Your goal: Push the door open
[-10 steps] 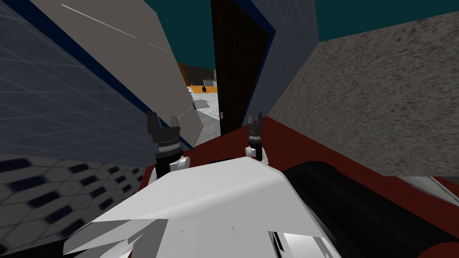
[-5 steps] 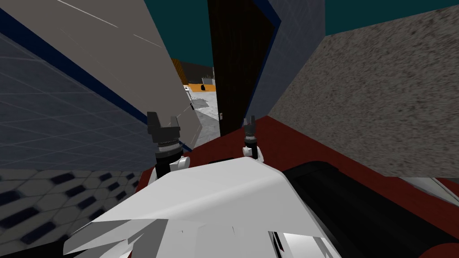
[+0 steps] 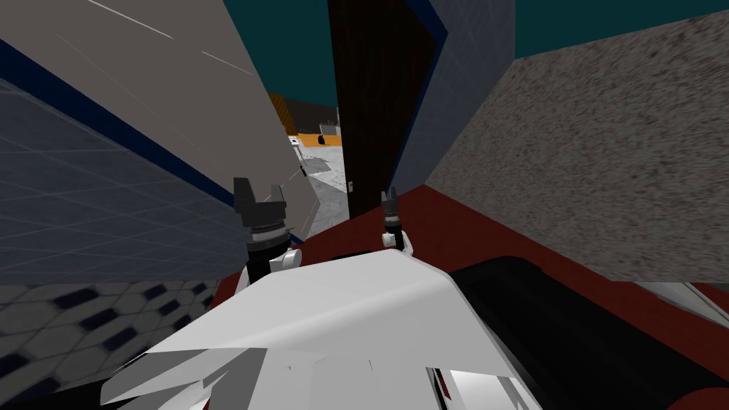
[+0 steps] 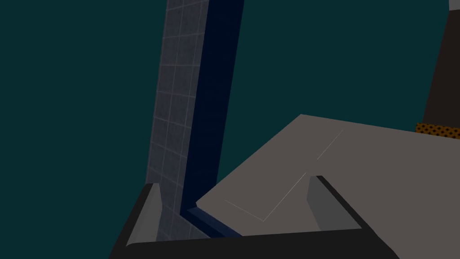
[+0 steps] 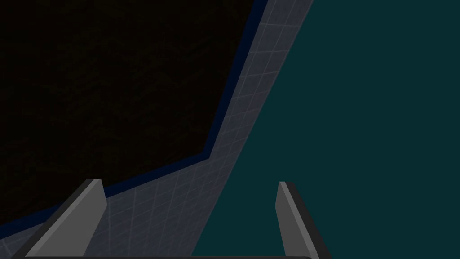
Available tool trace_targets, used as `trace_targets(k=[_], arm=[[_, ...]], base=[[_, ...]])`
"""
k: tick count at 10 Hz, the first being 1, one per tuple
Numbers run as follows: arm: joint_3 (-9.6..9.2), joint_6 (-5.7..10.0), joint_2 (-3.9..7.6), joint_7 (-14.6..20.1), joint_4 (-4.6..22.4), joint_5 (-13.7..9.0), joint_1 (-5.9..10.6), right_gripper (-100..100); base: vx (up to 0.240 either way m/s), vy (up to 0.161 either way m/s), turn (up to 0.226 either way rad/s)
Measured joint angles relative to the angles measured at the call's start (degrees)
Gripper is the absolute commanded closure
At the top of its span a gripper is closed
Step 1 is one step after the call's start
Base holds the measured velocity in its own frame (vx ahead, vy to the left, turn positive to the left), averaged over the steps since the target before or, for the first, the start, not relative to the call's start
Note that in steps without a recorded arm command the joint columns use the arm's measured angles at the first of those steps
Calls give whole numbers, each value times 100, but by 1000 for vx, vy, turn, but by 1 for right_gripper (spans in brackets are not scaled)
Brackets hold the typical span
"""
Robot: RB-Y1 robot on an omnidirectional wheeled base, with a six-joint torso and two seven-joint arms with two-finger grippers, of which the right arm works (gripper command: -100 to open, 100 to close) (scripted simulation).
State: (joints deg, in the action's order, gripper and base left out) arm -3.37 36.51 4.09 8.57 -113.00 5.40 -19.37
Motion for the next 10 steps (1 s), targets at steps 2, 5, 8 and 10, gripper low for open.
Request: trace_targets(k=[2, 5, 8, 10], arm=[[-107, 34, 6, 8, 280, 25, 80, -100], [-168, 126, 33, 36, 732, 30, 256, -100], [-297, 171, 70, 88, 1197, 49, 421, -100], [-347, 199, 69, 99, 1459, 61, 531, -100]], base=[[84, 3, -15], [78, -9, -22], [92, 1, -18], [64, -1, -22]])
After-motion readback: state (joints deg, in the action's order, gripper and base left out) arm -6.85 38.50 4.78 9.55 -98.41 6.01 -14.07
